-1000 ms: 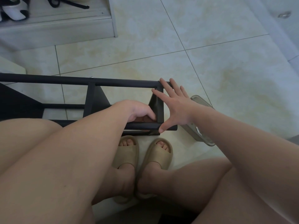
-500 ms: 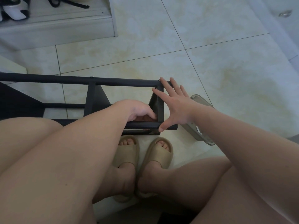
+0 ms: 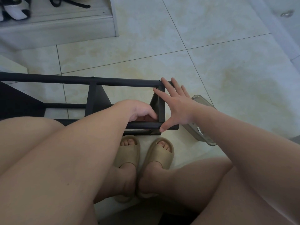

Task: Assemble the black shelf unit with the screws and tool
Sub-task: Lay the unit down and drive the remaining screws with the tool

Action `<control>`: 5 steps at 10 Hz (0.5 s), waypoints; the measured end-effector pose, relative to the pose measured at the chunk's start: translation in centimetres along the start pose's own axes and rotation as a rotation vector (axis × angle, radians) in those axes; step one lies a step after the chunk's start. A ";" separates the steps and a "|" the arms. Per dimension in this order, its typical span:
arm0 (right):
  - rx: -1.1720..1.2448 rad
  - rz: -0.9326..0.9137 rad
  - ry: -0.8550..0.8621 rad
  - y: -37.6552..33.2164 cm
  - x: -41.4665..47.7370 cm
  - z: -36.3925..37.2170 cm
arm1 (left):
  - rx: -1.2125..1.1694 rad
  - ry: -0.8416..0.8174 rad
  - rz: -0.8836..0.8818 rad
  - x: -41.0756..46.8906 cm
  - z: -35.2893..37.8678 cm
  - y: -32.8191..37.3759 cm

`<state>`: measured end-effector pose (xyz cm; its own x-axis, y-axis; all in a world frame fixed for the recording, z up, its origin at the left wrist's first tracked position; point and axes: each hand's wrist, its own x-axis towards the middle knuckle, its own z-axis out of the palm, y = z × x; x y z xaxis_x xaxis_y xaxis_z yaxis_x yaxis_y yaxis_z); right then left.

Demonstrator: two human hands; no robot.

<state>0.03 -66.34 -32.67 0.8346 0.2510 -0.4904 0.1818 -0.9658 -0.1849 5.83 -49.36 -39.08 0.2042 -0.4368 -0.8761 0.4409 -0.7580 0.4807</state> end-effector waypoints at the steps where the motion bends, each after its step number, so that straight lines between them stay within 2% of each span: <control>1: -0.003 0.002 0.001 0.0 0.0 0.0 | -0.029 -0.017 -0.002 -0.2 0.1 0.1; 3: -0.002 0.003 0.002 0.0 0.0 0.1 | 0.036 0.069 0.011 0.2 0.5 0.1; 5: 0.003 0.004 0.003 0.0 0.0 0.1 | -0.012 -0.002 0.012 -0.4 0.3 0.2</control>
<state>0.02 -66.30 -32.74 0.8366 0.2472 -0.4888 0.1770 -0.9665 -0.1857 5.61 -49.43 -38.61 0.2082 -0.4470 -0.8700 0.4485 -0.7468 0.4911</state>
